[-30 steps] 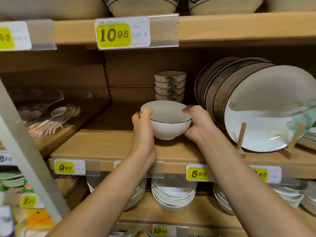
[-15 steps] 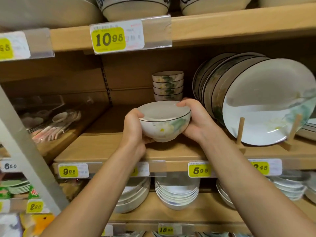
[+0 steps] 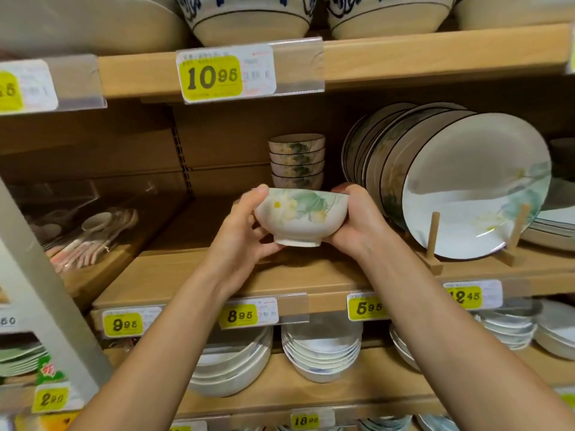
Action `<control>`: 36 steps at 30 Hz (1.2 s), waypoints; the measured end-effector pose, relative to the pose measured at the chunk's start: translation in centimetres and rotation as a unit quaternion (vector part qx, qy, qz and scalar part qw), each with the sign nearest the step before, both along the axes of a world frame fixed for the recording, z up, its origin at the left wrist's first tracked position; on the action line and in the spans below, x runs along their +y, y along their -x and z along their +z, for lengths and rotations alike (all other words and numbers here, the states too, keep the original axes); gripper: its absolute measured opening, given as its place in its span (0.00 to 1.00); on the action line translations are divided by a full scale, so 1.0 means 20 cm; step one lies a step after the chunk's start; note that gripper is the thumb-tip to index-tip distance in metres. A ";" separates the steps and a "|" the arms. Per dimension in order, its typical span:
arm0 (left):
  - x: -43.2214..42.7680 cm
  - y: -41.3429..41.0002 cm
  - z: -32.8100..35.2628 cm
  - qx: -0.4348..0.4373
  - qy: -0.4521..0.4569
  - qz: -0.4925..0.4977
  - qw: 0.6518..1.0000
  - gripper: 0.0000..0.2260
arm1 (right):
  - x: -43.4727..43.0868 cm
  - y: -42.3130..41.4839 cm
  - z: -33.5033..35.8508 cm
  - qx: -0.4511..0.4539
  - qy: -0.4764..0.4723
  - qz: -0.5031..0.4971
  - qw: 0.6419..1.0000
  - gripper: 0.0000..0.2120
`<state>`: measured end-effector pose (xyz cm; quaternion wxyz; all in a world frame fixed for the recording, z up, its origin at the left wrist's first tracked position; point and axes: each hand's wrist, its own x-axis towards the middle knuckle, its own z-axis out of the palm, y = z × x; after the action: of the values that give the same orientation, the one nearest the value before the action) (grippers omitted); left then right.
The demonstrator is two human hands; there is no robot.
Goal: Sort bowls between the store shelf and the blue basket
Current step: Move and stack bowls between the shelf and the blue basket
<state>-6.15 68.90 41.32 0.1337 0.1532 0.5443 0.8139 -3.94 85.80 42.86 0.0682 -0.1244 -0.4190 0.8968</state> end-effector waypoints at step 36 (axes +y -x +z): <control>-0.18 0.24 0.14 -0.021 0.028 -0.069 0.997 0.32 | -0.09 0.03 0.03 0.124 -0.132 0.011 0.983 0.21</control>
<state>-11.02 65.28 44.13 0.2053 0.1695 0.5525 0.7899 -4.56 83.97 43.54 0.1252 0.0029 -0.5232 0.8430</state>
